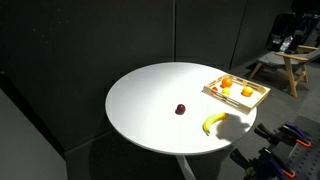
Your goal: Put the banana on the tray
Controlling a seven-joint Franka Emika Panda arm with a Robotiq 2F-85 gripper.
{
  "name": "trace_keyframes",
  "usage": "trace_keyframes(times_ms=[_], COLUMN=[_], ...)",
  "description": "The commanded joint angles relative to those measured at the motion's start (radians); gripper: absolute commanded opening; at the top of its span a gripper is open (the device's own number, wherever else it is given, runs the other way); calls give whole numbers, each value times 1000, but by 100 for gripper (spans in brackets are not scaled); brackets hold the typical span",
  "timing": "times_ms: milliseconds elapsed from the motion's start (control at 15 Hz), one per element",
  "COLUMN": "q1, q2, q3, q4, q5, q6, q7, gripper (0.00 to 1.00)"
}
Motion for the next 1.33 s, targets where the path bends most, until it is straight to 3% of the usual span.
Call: trace_keyframes(times_ms=[0,667,1267], q1=[-8,-15,-35], q2=[1,27,141], q3=[7,19,62], q4=[2,7,21], q5=[5,3,-2], q6=[-3,19,117], q7=[-5,20,140], gripper=[100,100,100])
